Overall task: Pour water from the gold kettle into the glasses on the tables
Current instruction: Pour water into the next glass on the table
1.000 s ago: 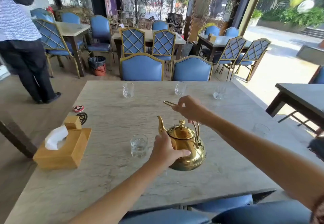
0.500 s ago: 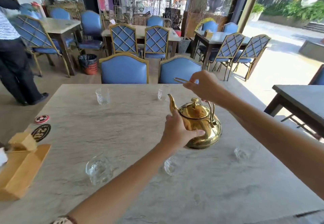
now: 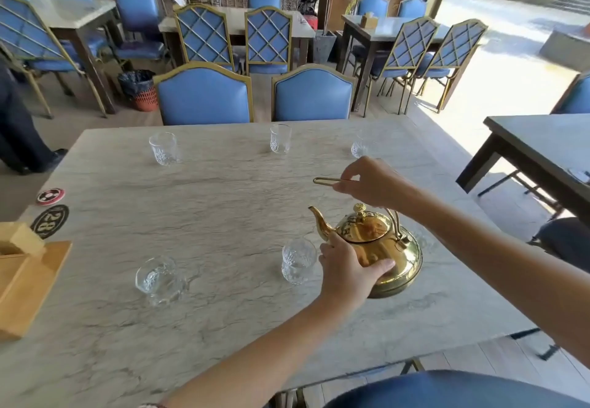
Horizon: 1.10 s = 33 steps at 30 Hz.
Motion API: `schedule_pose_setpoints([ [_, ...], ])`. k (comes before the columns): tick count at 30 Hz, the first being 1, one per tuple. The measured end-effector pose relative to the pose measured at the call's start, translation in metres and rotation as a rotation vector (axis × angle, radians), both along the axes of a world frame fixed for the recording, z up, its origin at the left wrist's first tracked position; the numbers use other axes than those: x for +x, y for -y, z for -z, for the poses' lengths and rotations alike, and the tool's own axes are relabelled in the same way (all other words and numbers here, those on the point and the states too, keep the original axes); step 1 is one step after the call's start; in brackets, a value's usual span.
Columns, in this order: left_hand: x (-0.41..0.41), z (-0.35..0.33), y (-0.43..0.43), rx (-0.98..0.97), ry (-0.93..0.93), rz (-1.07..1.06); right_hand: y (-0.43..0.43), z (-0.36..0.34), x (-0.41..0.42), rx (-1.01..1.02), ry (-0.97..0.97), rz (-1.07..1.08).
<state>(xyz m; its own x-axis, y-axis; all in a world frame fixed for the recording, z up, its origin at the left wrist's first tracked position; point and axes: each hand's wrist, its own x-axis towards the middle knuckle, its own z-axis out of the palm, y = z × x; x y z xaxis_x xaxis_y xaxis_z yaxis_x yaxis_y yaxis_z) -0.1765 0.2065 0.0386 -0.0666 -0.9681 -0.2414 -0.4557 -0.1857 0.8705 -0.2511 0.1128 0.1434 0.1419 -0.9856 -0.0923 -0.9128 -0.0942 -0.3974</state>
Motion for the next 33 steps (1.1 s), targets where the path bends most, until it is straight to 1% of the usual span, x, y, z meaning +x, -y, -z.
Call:
schedule_pose_setpoints([
  [4, -0.002, 0.007, -0.019, 0.052, 0.001, 0.021, -0.015, 0.011, 0.003, 0.088, -0.017, -0.011],
  [8, -0.002, 0.013, -0.034, 0.095, 0.014, 0.026, -0.026, 0.018, 0.011, 0.133, -0.053, -0.029],
  [18, 0.002, 0.013, -0.044, 0.105, -0.012, 0.038, -0.029, 0.020, 0.035, 0.198, -0.141, -0.044],
  [27, 0.003, 0.014, -0.046, 0.126, -0.117, 0.048, -0.027, 0.015, 0.044, 0.233, -0.235, -0.033],
  [29, 0.002, 0.011, -0.047, 0.113, -0.145, 0.042, -0.027, 0.013, 0.044, 0.235, -0.251, -0.028],
  [33, -0.001, 0.016, -0.045, 0.039, -0.094, 0.050, -0.026, 0.012, 0.043, 0.240, -0.263, -0.039],
])
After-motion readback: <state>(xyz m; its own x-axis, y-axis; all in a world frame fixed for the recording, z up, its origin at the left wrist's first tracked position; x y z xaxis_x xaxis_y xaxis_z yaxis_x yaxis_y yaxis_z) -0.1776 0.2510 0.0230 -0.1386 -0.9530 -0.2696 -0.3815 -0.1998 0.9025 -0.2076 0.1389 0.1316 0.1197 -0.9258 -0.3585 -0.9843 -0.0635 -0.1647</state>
